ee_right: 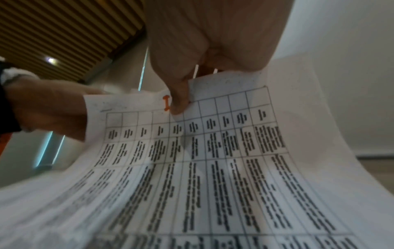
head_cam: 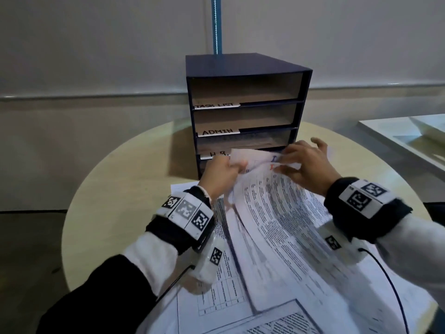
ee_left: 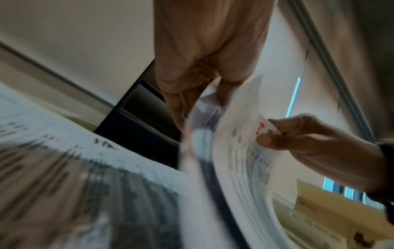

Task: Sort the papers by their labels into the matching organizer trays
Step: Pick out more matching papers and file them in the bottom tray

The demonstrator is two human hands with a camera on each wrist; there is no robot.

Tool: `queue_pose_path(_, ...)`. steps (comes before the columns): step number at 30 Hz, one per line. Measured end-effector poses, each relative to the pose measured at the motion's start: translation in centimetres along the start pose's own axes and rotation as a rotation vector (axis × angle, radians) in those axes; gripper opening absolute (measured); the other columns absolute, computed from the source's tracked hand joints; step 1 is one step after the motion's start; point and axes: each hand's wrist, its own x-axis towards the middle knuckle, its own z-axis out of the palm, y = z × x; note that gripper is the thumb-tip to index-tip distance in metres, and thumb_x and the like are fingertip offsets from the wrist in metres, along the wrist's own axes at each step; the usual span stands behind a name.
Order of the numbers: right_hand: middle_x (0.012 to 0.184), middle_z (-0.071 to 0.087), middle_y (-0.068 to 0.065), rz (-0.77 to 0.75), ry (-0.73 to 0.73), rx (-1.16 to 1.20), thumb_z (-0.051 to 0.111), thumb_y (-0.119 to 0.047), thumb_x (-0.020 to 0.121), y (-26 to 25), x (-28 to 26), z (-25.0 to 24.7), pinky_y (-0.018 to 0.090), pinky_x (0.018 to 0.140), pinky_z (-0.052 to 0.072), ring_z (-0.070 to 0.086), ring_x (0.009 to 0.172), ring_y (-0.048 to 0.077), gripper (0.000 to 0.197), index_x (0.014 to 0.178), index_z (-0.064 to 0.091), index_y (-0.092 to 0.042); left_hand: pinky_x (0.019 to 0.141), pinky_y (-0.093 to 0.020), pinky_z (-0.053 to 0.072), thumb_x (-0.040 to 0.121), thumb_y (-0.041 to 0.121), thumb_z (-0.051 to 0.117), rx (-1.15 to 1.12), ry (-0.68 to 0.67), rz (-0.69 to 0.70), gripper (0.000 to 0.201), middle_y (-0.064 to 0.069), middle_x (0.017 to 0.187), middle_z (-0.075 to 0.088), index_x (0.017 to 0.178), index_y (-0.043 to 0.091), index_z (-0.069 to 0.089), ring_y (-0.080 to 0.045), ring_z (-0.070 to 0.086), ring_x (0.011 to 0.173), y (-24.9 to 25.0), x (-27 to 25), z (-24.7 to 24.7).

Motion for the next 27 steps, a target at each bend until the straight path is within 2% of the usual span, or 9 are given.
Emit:
queue_pose_path(2,0.098,0.06,-0.005,0.028,0.06,0.006,0.061,-0.029,0.087,-0.1,1.1,-1.2,0.041,0.105,0.016,0.052,0.106,0.02,0.021,0.102,0.072,-0.019,0.064,-0.027,0.038,0.096,0.048,0.037,-0.184,0.031,0.015,0.048,-0.009,0.069,0.051,0.072,0.011,0.057,-0.017,0.048,0.063,0.3,0.5,-0.1)
queue_pose_path(4,0.101,0.062,0.0,0.085,0.166,0.036,0.06,-0.027,0.088,-0.4,2.2,-2.5,0.039,0.101,0.02,0.054,0.104,0.023,0.021,0.101,0.071,-0.016,0.082,-0.029,0.045,0.095,0.054,0.027,-0.381,-0.01,0.052,0.056,-0.006,0.097,0.066,0.102,0.014,0.065,-0.018,0.061,0.088,0.7,0.1,0.1)
queue_pose_path(9,0.099,0.062,0.006,0.191,0.386,0.131,0.062,-0.028,0.086,-1.9,3.8,-5.6,0.032,0.083,0.02,0.053,0.102,0.027,0.021,0.091,0.07,-0.01,0.104,-0.036,0.038,0.049,0.088,0.042,-0.315,0.049,0.053,0.118,-0.003,0.135,0.05,0.138,0.01,0.038,-0.016,0.049,0.12,0.8,-1.7,1.3)
queue_pose_path(14,0.114,0.051,0.004,0.169,0.477,0.137,0.064,-0.022,0.081,-2.2,3.1,-5.9,0.029,0.087,0.019,0.042,0.115,0.026,0.025,0.105,0.065,-0.017,0.069,-0.022,0.055,0.091,0.026,0.056,-0.285,0.239,0.12,0.031,-0.009,0.1,0.068,0.109,0.001,0.06,-0.018,0.065,0.083,1.6,-1.1,1.0)
queue_pose_path(17,0.139,0.032,0.01,0.335,0.497,0.098,0.068,-0.024,0.076,-0.8,2.2,-5.4,0.037,0.1,0.025,0.03,0.128,0.03,0.059,0.129,0.045,-0.016,0.06,-0.014,0.051,0.093,0.021,0.052,-0.269,0.312,0.129,0.028,-0.01,0.102,0.066,0.111,0.0,0.059,-0.014,0.061,0.078,2.2,-0.4,-0.5)
queue_pose_path(19,0.144,0.026,0.012,0.493,0.427,0.198,0.07,-0.023,0.077,0.7,1.8,-4.8,0.04,0.107,0.023,0.026,0.132,0.03,0.075,0.14,0.03,-0.012,0.065,-0.025,0.052,0.094,0.022,0.051,-0.284,0.369,0.171,0.031,-0.017,0.099,0.065,0.107,-0.005,0.059,-0.018,0.057,0.076,2.8,-0.4,-1.6)
queue_pose_path(21,0.133,0.04,0.011,0.549,0.32,0.489,0.067,-0.015,0.081,1.7,1.7,-4.3,0.032,0.105,0.033,0.041,0.122,0.026,0.069,0.139,0.03,-0.008,0.072,-0.035,0.049,0.094,0.026,0.051,-0.295,0.38,0.232,0.033,-0.017,0.092,0.063,0.101,-0.005,0.059,-0.018,0.055,0.078,3.3,-0.6,-2.4)
queue_pose_path(23,0.103,0.06,0.001,0.513,0.204,0.909,0.061,-0.007,0.085,1.9,1.8,-4.0,0.02,0.081,0.049,0.059,0.089,0.013,0.039,0.122,0.048,-0.011,0.073,-0.039,0.052,0.093,0.028,0.052,-0.308,0.369,0.283,0.024,-0.01,0.085,0.064,0.088,0.007,0.063,-0.02,0.059,0.077,4.2,-1.0,-2.8)
queue_pose_path(27,0.084,0.071,-0.01,0.423,0.416,1.137,0.063,-0.018,0.075,1.5,2.5,-4.6,0.029,0.078,0.055,0.067,0.081,0.012,0.031,0.105,0.062,-0.011,0.068,-0.025,0.053,0.089,0.031,0.059,-0.325,0.451,0.334,0.023,0.0,0.075,0.064,0.078,0.011,0.063,-0.011,0.063,0.072,6.3,-1.2,-2.9)
